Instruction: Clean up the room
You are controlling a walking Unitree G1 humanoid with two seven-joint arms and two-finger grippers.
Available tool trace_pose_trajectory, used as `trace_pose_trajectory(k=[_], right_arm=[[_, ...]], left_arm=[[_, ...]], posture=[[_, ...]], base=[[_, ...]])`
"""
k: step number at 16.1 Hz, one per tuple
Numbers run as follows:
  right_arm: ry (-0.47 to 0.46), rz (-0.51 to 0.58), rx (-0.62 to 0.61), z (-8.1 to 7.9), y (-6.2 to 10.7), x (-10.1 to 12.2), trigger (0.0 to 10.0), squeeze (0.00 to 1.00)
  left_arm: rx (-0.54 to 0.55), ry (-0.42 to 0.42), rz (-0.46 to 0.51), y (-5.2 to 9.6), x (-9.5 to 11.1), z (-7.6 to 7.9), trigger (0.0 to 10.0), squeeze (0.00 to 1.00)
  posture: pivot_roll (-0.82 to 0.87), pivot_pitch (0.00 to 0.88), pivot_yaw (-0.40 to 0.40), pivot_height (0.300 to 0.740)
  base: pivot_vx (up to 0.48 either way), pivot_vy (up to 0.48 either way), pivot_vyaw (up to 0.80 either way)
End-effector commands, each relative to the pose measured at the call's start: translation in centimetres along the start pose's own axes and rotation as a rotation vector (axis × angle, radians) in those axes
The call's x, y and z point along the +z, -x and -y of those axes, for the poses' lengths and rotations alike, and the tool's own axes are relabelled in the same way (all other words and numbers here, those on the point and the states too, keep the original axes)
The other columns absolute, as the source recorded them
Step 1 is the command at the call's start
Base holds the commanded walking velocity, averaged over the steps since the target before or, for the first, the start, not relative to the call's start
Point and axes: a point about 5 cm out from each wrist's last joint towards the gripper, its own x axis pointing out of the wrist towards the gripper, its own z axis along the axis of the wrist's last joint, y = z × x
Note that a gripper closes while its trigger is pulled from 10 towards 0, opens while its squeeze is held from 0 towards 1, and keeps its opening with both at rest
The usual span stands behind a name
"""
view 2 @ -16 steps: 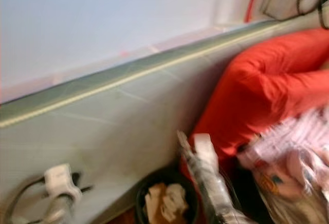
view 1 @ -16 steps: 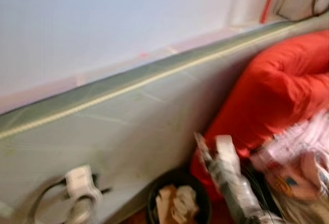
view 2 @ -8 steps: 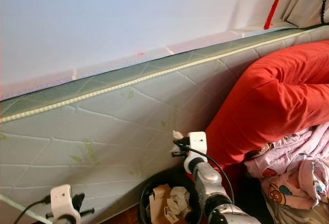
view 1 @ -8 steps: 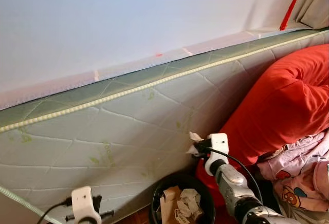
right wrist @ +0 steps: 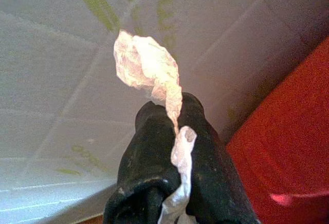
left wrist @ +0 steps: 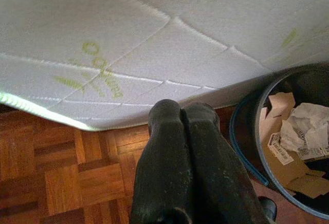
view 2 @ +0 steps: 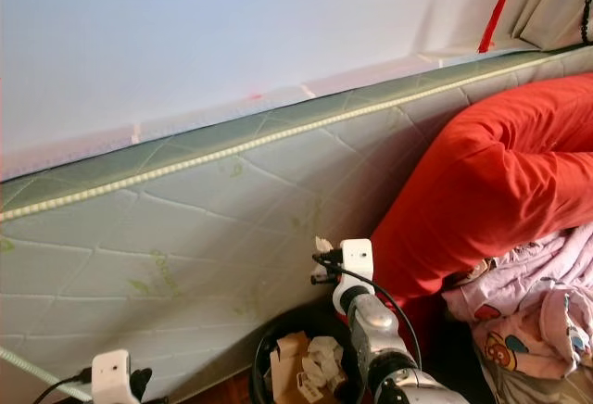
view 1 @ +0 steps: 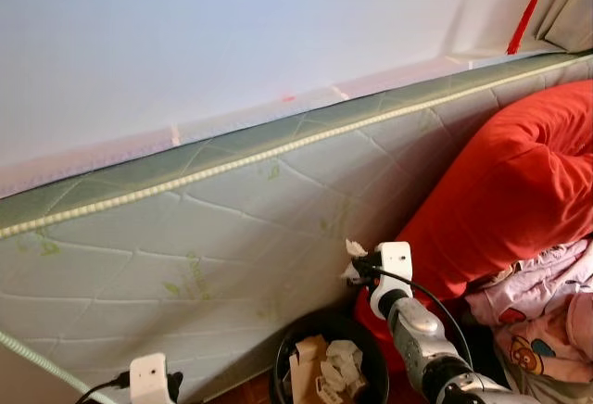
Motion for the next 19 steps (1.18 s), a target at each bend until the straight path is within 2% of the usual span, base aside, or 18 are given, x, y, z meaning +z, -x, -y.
trace_pose_trajectory(k=[1,4,8,10,12,14,16,19], right_arm=[[0.004,-0.033,-0.008,0.1,0.2,-0.8,10.0,0.00],[0.015,-0.039,0.000,0.3,0.4,-1.1,10.0,0.00],[0.011,-0.046,0.010,-0.1,0.5,-1.5,10.0,0.00],[0.009,-0.050,0.020,-0.4,0.4,-1.5,10.0,0.00],[0.012,-0.055,0.026,-0.3,0.4,-1.5,10.0,0.00],[0.016,-0.068,0.029,-0.3,0.5,-1.7,10.0,0.00],[0.015,-0.071,0.026,-0.3,0.5,-1.8,10.0,0.00],[0.015,-0.063,0.023,-0.2,0.4,-1.6,10.0,0.00]], left_arm=[[-0.021,-0.032,-0.021,0.0,-0.2,0.2,10.0,0.00],[-0.007,-0.011,0.003,-0.1,0.2,0.1,10.0,0.00],[-0.013,0.006,0.084,-0.4,1.6,0.3,10.0,0.00],[-0.021,-0.029,0.127,-0.6,2.5,0.5,10.0,0.00],[-0.051,-0.087,0.235,-1.0,4.7,0.9,10.0,0.00],[-0.074,-0.108,0.297,-1.2,6.1,1.3,10.0,0.00],[-0.098,-0.119,0.333,-1.3,6.9,1.8,10.0,0.00],[-0.106,-0.116,0.351,-1.1,7.0,2.0,10.0,0.00]], posture=[[0.20,0.018,-0.041,0.694],[0.20,0.029,-0.048,0.654],[0.23,0.039,-0.057,0.654],[0.23,0.045,-0.057,0.654],[0.24,0.057,-0.061,0.654],[0.24,0.063,-0.063,0.654],[0.24,0.063,-0.062,0.654],[0.23,0.077,-0.062,0.654]], base=[[0.000,0.000,0.00],[0.000,0.000,0.00],[0.000,0.000,0.00],[0.000,0.000,0.00],[0.000,0.000,0.00],[0.000,0.000,0.00],[0.000,0.000,0.00],[0.000,0.000,0.00]])
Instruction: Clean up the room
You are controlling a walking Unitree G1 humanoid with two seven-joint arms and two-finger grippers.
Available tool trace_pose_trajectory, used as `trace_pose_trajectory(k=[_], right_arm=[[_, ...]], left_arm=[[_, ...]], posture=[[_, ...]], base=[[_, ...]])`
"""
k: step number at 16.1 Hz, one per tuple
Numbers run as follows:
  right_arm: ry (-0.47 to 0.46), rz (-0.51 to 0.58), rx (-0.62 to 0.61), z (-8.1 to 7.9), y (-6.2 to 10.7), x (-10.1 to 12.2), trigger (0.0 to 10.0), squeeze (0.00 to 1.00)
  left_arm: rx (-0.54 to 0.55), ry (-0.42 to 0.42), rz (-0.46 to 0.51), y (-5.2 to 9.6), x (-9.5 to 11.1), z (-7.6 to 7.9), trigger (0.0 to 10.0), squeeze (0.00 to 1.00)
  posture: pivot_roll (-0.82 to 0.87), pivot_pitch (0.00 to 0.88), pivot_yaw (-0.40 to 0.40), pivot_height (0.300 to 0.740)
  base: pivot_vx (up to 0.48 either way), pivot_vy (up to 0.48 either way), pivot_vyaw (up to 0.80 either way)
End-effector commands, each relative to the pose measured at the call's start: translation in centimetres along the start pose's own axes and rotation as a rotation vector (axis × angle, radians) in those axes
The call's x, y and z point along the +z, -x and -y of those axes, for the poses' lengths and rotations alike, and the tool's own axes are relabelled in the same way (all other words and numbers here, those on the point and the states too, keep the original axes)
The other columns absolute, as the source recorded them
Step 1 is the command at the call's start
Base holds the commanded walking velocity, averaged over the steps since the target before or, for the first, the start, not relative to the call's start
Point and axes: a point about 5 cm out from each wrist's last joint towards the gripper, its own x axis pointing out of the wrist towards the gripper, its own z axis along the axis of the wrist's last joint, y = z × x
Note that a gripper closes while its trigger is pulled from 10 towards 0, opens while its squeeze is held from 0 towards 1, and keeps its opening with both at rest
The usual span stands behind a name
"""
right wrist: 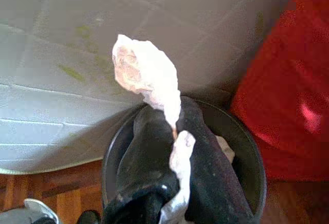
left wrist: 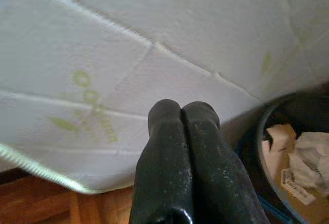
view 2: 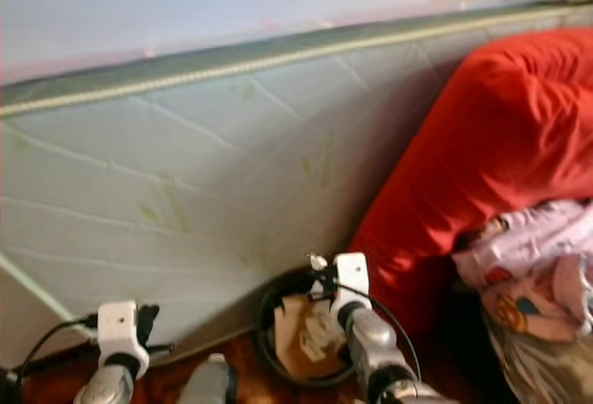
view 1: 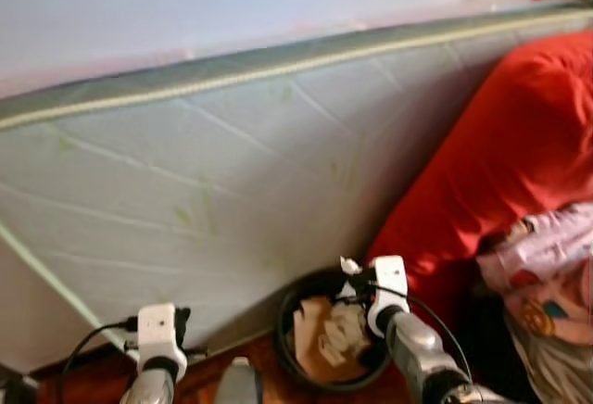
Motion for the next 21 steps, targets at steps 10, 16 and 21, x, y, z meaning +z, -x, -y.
trace_pose_trajectory(k=[10,16,21], right_arm=[[0.014,0.016,-0.028,0.3,-0.3,1.1,10.0,0.00],[0.026,0.016,-0.037,0.9,-0.2,1.1,10.0,0.00],[0.042,0.022,-0.016,0.6,-0.4,1.7,10.0,0.00]], left_arm=[[0.025,0.028,0.094,0.0,2.0,-0.9,10.0,0.00],[0.020,0.042,0.105,-0.1,2.6,-0.3,10.0,0.00],[0.025,0.053,0.114,0.2,2.8,0.0,10.0,0.00]], posture=[[0.28,0.188,-0.072,0.621],[0.28,0.227,-0.079,0.607],[0.28,0.240,-0.085,0.607]], base=[[0.000,0.000,0.00],[0.000,0.000,0.00],[0.000,0.000,0.00]])
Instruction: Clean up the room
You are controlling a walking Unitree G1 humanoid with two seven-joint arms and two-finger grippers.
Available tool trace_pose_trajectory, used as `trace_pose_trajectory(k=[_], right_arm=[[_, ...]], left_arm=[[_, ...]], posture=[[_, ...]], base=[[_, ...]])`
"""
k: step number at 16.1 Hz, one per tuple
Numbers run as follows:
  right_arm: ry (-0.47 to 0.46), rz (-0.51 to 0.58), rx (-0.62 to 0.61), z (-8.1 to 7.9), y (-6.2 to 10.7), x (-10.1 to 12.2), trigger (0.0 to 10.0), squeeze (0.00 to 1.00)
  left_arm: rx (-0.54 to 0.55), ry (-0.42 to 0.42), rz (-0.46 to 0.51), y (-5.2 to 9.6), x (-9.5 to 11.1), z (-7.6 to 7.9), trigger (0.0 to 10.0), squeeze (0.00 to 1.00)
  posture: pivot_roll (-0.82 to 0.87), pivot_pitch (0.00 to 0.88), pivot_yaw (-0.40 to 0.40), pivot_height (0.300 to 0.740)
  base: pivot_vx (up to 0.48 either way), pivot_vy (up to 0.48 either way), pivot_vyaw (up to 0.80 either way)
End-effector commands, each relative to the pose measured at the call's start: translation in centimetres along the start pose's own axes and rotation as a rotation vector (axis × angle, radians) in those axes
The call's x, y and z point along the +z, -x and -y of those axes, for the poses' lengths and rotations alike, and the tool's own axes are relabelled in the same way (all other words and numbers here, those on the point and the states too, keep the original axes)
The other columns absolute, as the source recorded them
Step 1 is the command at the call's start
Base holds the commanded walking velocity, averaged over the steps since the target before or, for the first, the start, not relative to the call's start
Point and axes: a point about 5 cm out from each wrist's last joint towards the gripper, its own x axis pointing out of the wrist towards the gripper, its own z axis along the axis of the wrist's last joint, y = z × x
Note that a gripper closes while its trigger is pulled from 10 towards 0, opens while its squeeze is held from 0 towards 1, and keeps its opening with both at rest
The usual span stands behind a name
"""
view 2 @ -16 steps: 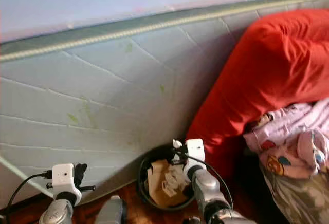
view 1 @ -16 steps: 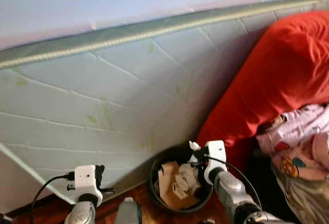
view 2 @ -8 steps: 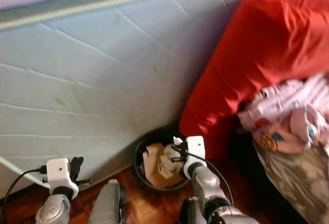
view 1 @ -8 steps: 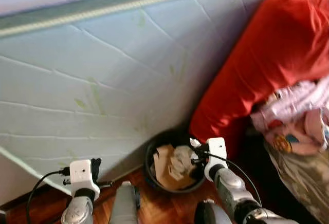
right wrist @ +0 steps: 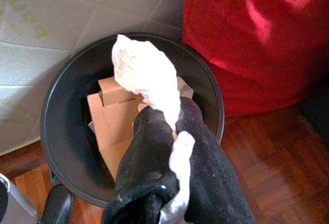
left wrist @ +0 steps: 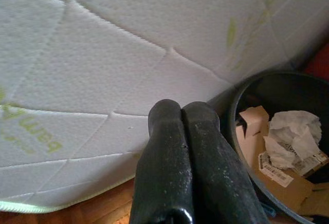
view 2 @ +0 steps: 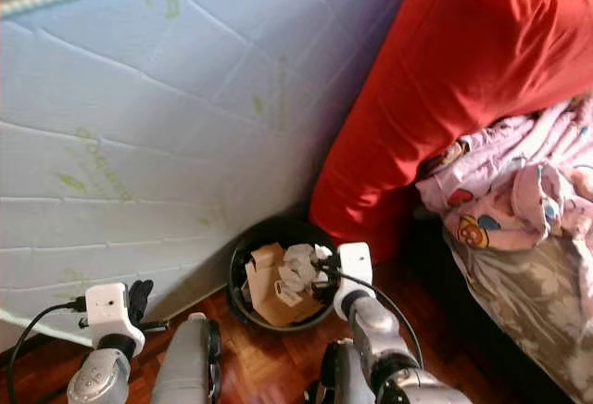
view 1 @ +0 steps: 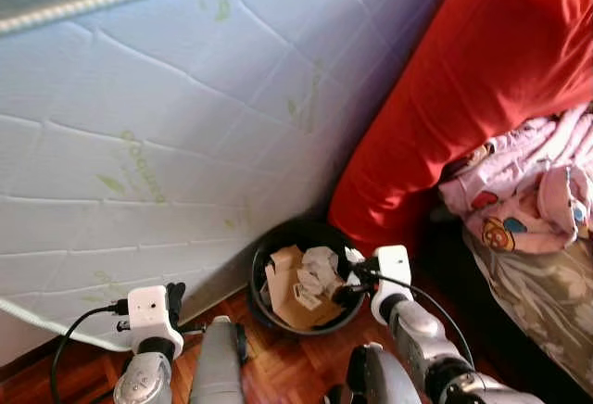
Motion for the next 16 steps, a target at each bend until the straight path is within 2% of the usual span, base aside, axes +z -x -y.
trace_pose_trajectory(k=[1,6,9,16], right_arm=[[0.011,-0.010,0.007,0.1,0.0,-0.1,10.0,0.00],[0.048,0.000,0.023,-0.3,-0.2,0.5,10.0,0.00],[0.048,-0.004,0.041,-0.5,-0.3,0.5,10.0,0.00],[0.044,0.006,0.028,-0.4,-0.4,1.1,10.0,0.00]], left_arm=[[0.010,0.007,-0.017,0.4,-0.3,-0.1,10.0,0.00],[0.011,0.000,-0.005,0.3,0.2,-0.2,10.0,0.00],[0.008,-0.008,-0.004,0.3,0.4,-0.4,10.0,0.00],[0.008,-0.017,-0.029,0.9,0.1,-0.3,10.0,0.00]], posture=[[0.29,0.237,-0.084,0.607],[0.29,0.222,-0.077,0.607],[0.31,0.218,-0.068,0.607],[0.31,0.277,-0.073,0.607]], base=[[0.000,0.000,0.00],[0.000,0.000,0.00],[0.261,0.000,0.41],[0.308,0.000,0.00]])
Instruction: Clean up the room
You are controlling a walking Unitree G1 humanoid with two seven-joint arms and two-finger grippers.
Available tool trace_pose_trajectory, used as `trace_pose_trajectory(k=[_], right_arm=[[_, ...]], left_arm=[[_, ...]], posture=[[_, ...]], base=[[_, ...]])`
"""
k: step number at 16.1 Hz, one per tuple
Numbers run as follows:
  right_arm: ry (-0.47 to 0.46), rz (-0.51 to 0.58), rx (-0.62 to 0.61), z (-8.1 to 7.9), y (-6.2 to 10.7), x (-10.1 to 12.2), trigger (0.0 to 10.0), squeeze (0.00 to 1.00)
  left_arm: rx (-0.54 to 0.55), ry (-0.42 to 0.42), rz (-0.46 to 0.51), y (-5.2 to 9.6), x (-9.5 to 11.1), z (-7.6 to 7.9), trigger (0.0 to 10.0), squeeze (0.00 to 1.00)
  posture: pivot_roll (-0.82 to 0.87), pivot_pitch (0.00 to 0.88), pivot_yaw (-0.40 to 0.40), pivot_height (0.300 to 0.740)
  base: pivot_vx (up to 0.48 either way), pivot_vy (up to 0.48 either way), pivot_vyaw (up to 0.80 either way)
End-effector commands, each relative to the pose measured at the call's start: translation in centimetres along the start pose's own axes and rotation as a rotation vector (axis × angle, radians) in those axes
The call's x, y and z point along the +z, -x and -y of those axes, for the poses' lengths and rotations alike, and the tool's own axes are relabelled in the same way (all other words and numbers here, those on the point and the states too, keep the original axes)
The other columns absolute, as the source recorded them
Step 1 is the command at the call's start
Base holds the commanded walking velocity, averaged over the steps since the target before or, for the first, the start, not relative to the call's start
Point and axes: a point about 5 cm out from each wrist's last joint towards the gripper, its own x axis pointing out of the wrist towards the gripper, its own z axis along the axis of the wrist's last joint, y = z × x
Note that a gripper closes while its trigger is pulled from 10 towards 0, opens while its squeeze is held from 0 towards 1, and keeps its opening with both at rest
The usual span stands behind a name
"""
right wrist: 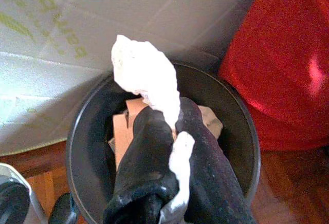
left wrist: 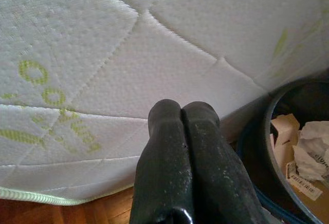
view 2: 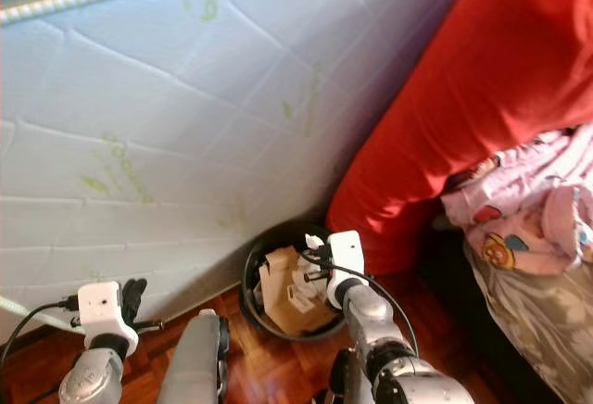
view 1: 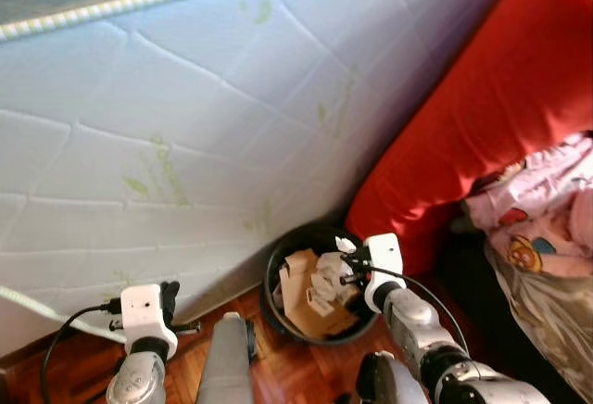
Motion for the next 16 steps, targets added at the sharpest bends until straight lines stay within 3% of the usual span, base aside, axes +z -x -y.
trace_pose_trajectory(k=[1,7,11,16], right_arm=[[-0.012,-0.016,-0.010,0.3,0.1,-0.3,10.0,0.00],[-0.012,-0.010,-0.012,0.0,-0.2,0.4,10.0,0.00],[-0.011,-0.011,0.058,-0.5,-0.5,0.9,10.0,0.00],[0.015,0.035,0.043,-1.0,-1.1,2.9,10.0,0.00]], left_arm=[[-0.009,0.004,-0.018,0.4,-0.3,0.3,10.0,0.00],[-0.021,0.016,-0.002,0.9,0.2,0.5,10.0,0.00],[-0.026,0.015,0.008,1.6,0.7,0.6,10.0,0.00],[-0.029,0.015,0.052,1.8,2.1,0.8,10.0,0.00]], posture=[[0.31,0.277,-0.073,0.607],[0.32,0.313,-0.079,0.607],[0.34,0.334,-0.072,0.607],[0.36,0.343,-0.070,0.607]], base=[[0.311,0.000,0.00],[0.047,0.000,0.00],[0.000,0.000,0.00],[0.000,0.000,0.00]])
